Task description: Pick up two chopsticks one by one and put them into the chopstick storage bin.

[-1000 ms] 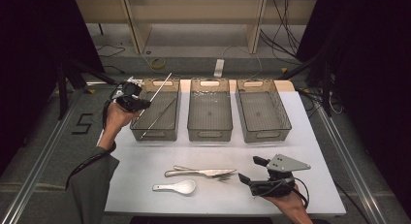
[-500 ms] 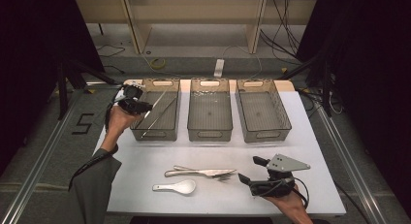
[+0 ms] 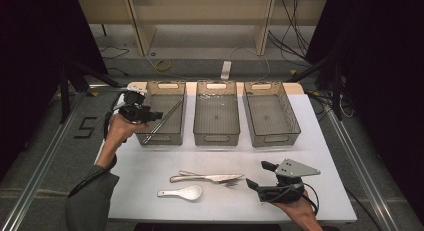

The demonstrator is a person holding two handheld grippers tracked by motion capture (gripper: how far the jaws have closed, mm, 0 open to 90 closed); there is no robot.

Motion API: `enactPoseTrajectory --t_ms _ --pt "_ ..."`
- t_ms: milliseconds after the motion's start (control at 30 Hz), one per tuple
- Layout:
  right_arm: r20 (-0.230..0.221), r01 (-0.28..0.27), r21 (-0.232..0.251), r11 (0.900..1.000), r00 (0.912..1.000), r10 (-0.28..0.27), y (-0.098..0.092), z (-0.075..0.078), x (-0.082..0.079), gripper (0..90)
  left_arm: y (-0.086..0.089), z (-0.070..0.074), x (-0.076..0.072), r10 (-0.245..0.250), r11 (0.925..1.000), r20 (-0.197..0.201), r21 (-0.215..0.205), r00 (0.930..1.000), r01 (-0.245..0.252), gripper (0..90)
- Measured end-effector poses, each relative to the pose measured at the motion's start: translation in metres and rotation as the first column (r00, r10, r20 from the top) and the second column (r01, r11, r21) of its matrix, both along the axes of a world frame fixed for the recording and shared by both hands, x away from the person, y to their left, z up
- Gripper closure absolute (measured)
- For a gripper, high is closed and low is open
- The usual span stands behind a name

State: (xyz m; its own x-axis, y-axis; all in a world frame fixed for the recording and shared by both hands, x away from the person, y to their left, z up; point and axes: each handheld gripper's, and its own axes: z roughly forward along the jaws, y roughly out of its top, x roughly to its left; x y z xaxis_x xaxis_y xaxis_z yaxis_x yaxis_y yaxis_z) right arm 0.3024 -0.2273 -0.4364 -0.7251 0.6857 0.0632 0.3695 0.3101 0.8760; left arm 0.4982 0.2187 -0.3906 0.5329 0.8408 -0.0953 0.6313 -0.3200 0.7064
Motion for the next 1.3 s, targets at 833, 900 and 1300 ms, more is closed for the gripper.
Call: enactPoseTrajectory --t_ms 833,900,1300 --pt "0.007 -0.008 -0.004 1.000 0.9999 0.008 0.000 0.002 -0.002 22.5 -0.029 0.001 -0.062 -0.215 0.9724 -0.023 0.088 0.9763 0.216 20.1" --pt "0.007 -0.007 -0.002 1.000 1.0000 0.007 0.001 0.002 -0.002 22.5 -0.033 0.001 -0.068 -0.234 0.9670 -0.033 0.096 0.9716 0.236 20.1" --pt "0.006 -0.006 -0.008 1.000 1.0000 0.006 0.001 0.002 -0.002 22.5 -0.052 -0.015 -0.099 -0.335 0.9355 -0.082 0.090 0.9387 0.342 18.5"
